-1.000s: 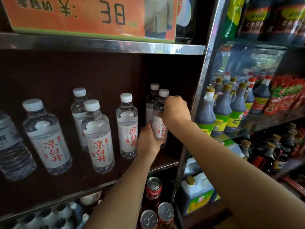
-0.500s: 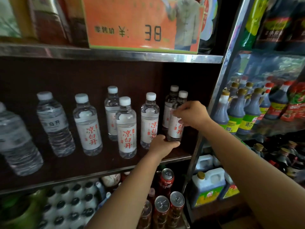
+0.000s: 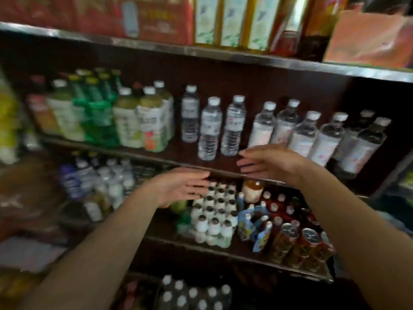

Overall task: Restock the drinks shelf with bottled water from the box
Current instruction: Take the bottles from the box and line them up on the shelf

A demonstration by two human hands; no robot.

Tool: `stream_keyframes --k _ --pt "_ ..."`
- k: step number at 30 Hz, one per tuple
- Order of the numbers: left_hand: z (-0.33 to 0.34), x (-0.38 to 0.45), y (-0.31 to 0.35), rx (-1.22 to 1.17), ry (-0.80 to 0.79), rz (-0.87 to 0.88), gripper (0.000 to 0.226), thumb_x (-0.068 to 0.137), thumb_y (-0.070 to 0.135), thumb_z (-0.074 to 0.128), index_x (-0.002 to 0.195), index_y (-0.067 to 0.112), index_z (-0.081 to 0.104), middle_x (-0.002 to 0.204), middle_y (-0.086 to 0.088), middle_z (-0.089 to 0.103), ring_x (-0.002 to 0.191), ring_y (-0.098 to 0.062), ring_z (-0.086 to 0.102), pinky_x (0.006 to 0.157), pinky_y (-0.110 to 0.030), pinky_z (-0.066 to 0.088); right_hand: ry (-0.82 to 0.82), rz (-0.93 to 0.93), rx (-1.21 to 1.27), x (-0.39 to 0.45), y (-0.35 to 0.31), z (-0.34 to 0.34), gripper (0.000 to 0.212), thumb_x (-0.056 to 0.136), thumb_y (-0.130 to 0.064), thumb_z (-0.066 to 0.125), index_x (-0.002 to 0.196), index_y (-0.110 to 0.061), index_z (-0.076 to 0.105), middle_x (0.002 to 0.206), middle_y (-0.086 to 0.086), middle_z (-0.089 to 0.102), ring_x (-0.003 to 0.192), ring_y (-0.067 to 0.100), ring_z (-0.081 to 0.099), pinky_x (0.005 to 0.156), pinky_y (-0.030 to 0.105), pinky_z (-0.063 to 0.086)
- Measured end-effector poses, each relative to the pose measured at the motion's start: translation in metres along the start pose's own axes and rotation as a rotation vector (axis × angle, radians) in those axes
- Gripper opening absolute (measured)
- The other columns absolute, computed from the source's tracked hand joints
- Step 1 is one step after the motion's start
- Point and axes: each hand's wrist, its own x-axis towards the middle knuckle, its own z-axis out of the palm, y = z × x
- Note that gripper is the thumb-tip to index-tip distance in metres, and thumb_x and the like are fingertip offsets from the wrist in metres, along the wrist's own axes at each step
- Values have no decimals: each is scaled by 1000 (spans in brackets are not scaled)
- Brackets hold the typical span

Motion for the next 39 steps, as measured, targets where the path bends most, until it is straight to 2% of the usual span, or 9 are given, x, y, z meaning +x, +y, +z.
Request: stream_keyframes --k 2,6,9,12,16,22,25,32,39 --pt "-55 -46 -20 -32 90 0 44 72 25 72 113 13 63 117 -14 67 112 -28 62 103 -43 44 -121 11 -24 4 -2 61 35 87 -23 65 118 -7 61 113 14 69 107 27 65 96 40 50" --pt "-148 -139 -70 -73 247 -27 19 89 17 60 108 13 62 112 -11 67 107 -23 63 101 -37 45 -306 32 -87 15 2 191 30 84 -23 67 110 -9 66 113 12 69 107 26 65 98 42 49" --pt "-209 -204 -117 -150 376 -56 18 91 15 57 108 12 63 116 -12 66 109 -24 62 102 -37 44 -405 67 -111 19 15 289 39 74 -25 74 107 -7 66 111 14 70 106 29 66 94 44 52" --pt "-257 -265 -173 -219 488 -122 28 85 19 62 113 15 60 120 -12 63 114 -24 59 106 -38 41 -526 111 -141 19 38 379 36 76 -23 73 108 -8 65 110 15 70 103 28 66 90 42 53" --pt "-304 -329 -260 -384 632 -184 10 92 17 57 97 19 65 118 -12 65 110 -24 60 98 -34 46 -700 171 -215 14 81 479 50 59 -30 77 104 -11 68 107 13 71 102 27 67 94 44 51" --pt "-322 -381 -393 -624 856 -337 12 87 13 63 98 9 67 95 -11 71 97 -24 64 93 -34 48 -906 345 -419 15 170 604 45 81 -27 74 121 -11 61 114 9 68 104 24 66 88 38 54" --pt "-323 -391 -459 -752 929 -412 12 83 11 68 95 8 68 106 -14 70 106 -27 63 99 -38 47 -969 431 -516 15 220 654 50 81 -30 75 124 -10 60 112 6 69 102 22 66 87 38 55" --pt "-308 -362 -611 -909 1057 -625 57 56 22 91 107 16 66 104 -4 72 97 -18 68 74 -29 55 -1043 522 -702 14 353 742 51 80 -30 77 125 -14 57 118 5 65 106 20 63 88 36 54" --pt "-316 -305 -720 -1107 1091 -635 43 74 14 79 113 14 59 111 -2 63 99 -19 57 85 -33 49 -1143 603 -784 35 480 806 62 82 -29 75 136 -13 48 125 6 61 115 22 59 99 43 49"
